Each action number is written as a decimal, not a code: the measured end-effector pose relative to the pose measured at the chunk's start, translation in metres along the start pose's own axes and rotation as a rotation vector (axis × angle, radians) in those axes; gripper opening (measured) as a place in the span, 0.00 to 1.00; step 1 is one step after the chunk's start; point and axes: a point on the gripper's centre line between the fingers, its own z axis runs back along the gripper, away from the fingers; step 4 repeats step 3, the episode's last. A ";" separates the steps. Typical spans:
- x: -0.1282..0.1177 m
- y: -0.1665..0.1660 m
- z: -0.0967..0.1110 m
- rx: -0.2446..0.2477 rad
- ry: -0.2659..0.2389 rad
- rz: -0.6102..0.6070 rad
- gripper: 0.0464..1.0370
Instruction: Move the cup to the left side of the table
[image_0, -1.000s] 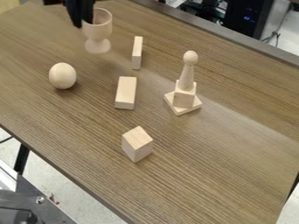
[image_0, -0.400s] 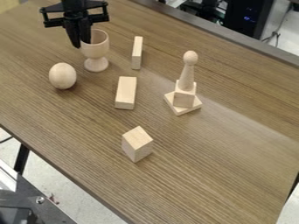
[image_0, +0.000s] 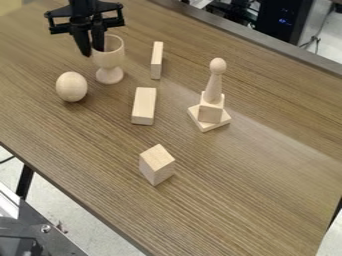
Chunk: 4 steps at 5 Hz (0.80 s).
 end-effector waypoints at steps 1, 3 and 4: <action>-0.005 -0.002 0.018 -0.015 -0.051 -0.001 0.60; -0.039 -0.014 0.067 -0.027 -0.151 -0.055 0.96; -0.039 -0.014 0.067 -0.027 -0.151 -0.055 0.96</action>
